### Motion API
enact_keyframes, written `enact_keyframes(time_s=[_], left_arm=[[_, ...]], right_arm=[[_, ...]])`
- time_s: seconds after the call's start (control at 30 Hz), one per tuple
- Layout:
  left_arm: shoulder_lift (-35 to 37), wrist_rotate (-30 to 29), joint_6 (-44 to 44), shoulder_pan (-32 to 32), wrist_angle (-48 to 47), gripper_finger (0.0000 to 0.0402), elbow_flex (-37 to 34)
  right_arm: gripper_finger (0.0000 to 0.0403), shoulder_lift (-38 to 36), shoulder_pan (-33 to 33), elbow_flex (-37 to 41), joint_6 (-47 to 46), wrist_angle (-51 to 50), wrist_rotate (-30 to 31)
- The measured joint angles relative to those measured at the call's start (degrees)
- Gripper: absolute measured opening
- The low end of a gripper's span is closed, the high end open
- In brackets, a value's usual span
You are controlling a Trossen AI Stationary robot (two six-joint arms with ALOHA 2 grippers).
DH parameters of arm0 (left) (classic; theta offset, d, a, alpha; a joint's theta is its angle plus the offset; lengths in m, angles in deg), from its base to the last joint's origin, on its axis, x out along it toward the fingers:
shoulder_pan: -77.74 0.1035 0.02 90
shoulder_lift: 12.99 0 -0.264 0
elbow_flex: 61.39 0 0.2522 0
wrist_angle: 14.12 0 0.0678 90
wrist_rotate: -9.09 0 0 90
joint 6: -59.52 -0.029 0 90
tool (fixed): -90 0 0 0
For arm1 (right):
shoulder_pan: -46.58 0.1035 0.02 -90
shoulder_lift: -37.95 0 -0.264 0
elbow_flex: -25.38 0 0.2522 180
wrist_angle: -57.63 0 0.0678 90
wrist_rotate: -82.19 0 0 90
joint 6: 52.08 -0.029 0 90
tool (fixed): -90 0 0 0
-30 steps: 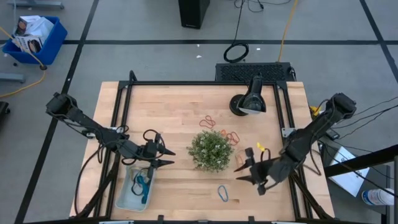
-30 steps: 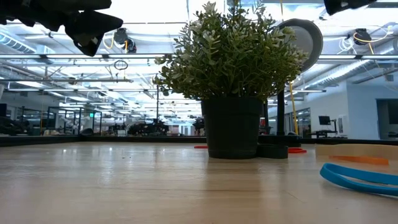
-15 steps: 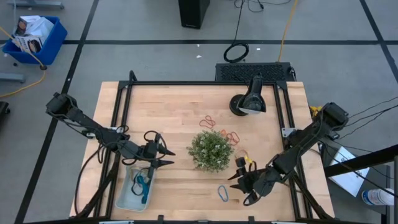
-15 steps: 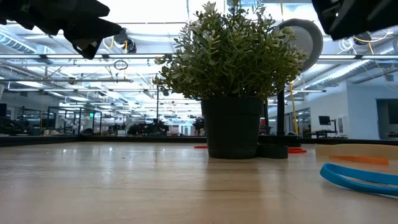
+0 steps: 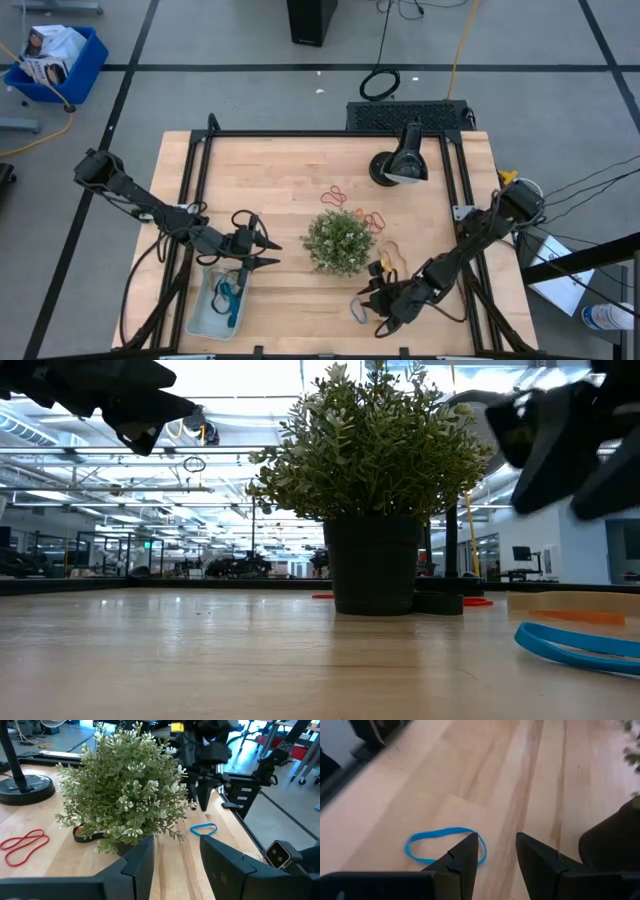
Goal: Pick and place rubber bands into bin
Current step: Put the blue rubber band into the blue bin
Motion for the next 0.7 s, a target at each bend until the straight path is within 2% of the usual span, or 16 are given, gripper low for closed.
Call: enact_keyframes(time_s=[0.07, 0.3, 0.7], left_arm=[[0.0, 0.0, 0.1, 0.0, -0.1, 0.0166, 0.0], [0.0, 0.0, 1.3, 0.0, -0.8, 0.0166, 0.0], [0.0, 0.0, 1.5, 0.0, -0.9, 0.0166, 0.0]], right_arm=[[0.0127, 1.6, -0.5, 0.0, 0.0, 1.3, -0.3], [0.0127, 6.4, -2.3, 0.0, 0.0, 7.7, -7.4], [0.0126, 9.0, -3.8, 0.0, -0.5, 7.7, -7.4]])
